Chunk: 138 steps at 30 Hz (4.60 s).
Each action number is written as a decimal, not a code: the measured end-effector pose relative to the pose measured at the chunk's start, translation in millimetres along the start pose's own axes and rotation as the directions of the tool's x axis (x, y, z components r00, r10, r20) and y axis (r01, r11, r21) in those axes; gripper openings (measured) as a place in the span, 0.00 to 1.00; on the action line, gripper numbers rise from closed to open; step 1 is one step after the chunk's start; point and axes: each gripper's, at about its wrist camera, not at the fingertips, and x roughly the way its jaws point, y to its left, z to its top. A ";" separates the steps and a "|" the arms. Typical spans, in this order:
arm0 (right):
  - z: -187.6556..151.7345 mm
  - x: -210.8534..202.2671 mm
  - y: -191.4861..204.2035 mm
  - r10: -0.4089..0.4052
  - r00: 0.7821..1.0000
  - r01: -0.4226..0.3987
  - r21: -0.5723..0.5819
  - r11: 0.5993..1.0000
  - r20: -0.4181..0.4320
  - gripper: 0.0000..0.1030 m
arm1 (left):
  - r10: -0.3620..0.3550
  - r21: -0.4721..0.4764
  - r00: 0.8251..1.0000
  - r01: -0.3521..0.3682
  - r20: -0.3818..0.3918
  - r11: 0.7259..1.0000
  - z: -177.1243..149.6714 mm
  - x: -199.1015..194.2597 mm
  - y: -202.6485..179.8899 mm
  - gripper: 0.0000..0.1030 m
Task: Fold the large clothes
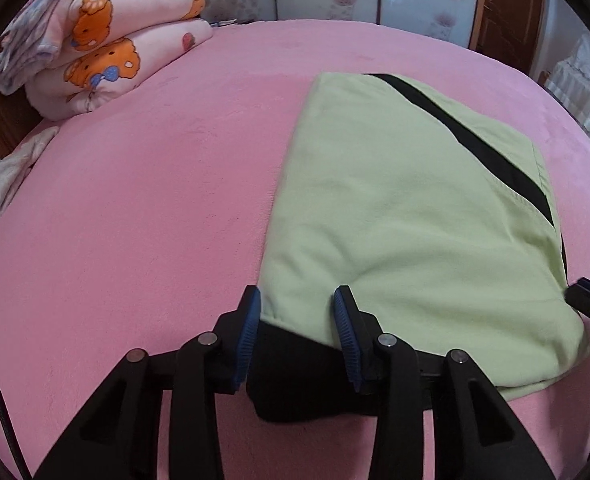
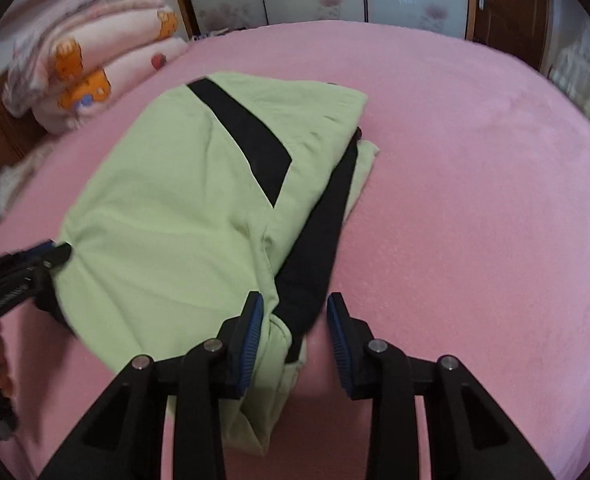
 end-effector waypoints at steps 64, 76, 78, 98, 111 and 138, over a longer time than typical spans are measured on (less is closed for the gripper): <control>-271.7 -439.8 -125.8 -0.198 0.959 0.151 0.224 0.963 0.204 0.75 | -0.130 0.074 0.973 0.118 0.192 0.990 -270.2 -451.3 -222.4 0.99; -303.7 -428.0 -126.4 -0.135 0.982 0.099 0.246 0.964 0.135 0.75 | -0.120 0.101 0.988 0.111 0.094 0.989 -309.9 -437.1 -240.8 0.99; -305.9 -425.1 -122.6 -0.130 0.983 0.098 0.233 0.968 0.126 0.75 | -0.116 0.094 0.991 0.109 0.067 0.990 -315.9 -433.1 -240.1 0.99; -322.1 -418.8 -106.3 -0.161 0.982 0.144 0.154 0.977 0.102 0.75 | -0.091 0.074 0.995 0.089 0.025 0.993 -327.1 -423.5 -239.8 0.99; -324.9 -424.0 -99.5 -0.170 0.979 0.153 0.139 0.978 0.117 0.75 | -0.085 0.067 0.996 0.083 0.024 0.994 -330.5 -424.8 -238.0 0.99; -324.8 -427.5 -99.2 -0.173 0.978 0.156 0.145 0.977 0.118 0.75 | -0.093 0.062 0.996 0.091 0.017 0.994 -336.4 -424.9 -239.2 0.99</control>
